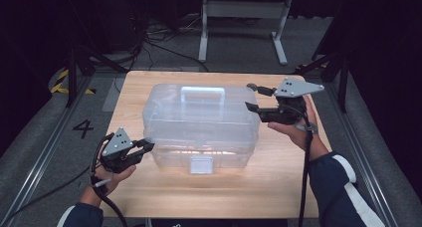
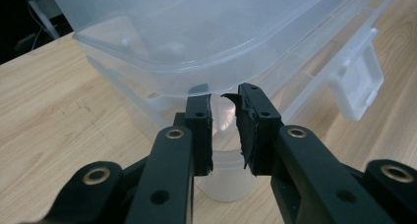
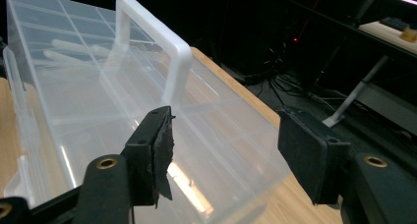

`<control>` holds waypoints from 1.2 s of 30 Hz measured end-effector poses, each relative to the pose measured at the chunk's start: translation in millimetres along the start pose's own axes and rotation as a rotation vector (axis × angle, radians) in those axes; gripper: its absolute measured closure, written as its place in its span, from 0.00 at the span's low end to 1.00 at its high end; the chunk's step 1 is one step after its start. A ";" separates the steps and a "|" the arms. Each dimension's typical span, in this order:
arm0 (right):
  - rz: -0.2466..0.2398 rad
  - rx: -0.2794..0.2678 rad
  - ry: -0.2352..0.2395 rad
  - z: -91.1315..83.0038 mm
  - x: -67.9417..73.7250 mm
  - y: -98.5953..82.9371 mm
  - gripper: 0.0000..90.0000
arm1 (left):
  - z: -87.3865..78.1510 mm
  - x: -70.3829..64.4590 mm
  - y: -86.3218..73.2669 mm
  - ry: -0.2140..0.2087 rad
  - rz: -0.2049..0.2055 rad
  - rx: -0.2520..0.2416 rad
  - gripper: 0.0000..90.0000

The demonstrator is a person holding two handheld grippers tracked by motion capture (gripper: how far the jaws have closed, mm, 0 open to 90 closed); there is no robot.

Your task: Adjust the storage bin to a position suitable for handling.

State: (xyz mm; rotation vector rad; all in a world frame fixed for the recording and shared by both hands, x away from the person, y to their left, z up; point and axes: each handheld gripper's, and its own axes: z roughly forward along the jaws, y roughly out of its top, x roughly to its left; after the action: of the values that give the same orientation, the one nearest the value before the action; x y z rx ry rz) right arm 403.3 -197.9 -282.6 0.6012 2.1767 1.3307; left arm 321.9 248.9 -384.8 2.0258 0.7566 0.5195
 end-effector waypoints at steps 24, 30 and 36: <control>0.067 0.043 -0.049 -28.2 -7.8 -87.2 0.44 | -6.5 2.9 13.9 0.017 0.017 -0.037 0.83; 0.052 0.091 -0.008 -16.0 2.4 -104.9 0.43 | -7.2 3.5 16.4 0.021 0.019 -0.044 0.83; 0.047 0.089 0.018 -2.9 12.8 -109.8 0.43 | -7.6 4.2 18.0 0.019 0.015 -0.048 0.83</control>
State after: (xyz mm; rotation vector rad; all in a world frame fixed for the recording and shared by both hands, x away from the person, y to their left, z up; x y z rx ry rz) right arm 380.2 -238.2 -383.0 0.6812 2.2593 1.2726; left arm 325.9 248.7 -365.3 1.9858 0.7346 0.5613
